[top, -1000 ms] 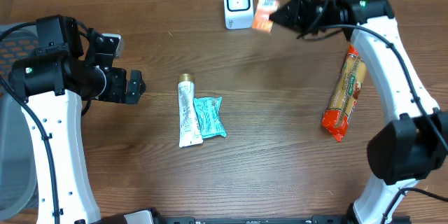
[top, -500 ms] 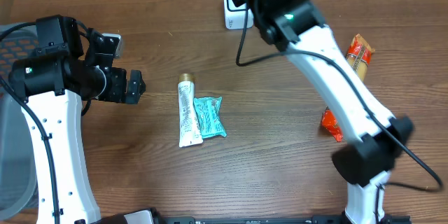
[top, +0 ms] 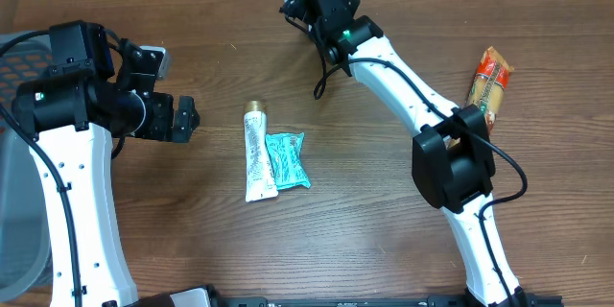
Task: Scan the item barcode
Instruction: 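Hold the Kleenex pack against the scanner face, then carry the Kleenex pack right and place it beside the spaghetti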
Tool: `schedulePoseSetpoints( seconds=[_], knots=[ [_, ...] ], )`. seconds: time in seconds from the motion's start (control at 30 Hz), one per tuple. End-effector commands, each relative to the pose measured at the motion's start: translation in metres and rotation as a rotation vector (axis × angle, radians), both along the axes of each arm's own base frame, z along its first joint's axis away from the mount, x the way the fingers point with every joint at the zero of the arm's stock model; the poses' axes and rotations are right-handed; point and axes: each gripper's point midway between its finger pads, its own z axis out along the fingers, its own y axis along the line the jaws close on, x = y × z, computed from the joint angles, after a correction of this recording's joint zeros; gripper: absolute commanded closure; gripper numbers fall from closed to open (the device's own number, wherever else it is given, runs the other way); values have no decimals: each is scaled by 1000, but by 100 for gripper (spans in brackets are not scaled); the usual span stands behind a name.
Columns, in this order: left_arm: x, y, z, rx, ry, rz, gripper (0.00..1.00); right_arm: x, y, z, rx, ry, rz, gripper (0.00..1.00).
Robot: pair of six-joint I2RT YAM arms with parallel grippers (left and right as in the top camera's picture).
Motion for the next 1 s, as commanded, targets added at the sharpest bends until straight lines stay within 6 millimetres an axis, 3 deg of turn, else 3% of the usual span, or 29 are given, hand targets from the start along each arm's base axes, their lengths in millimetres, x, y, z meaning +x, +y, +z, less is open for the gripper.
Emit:
schedulePoseSetpoints(
  seconds=[0.0,0.73,0.87,0.97],
  knots=[
    [0,-2,5,-7,-20,-6,0,6,-5,11,-28,-38,5,96],
    [0,-2,5,-7,-20,-6,0,6,-2,15,40,-45,-25,96],
    [0,-2,5,-7,-20,-5,0,2,-1,41,200,-63,-83,97],
    [0,-2,5,-7,-20,-6,0,-17,1,83,363,-31,-82,96]
  ],
)
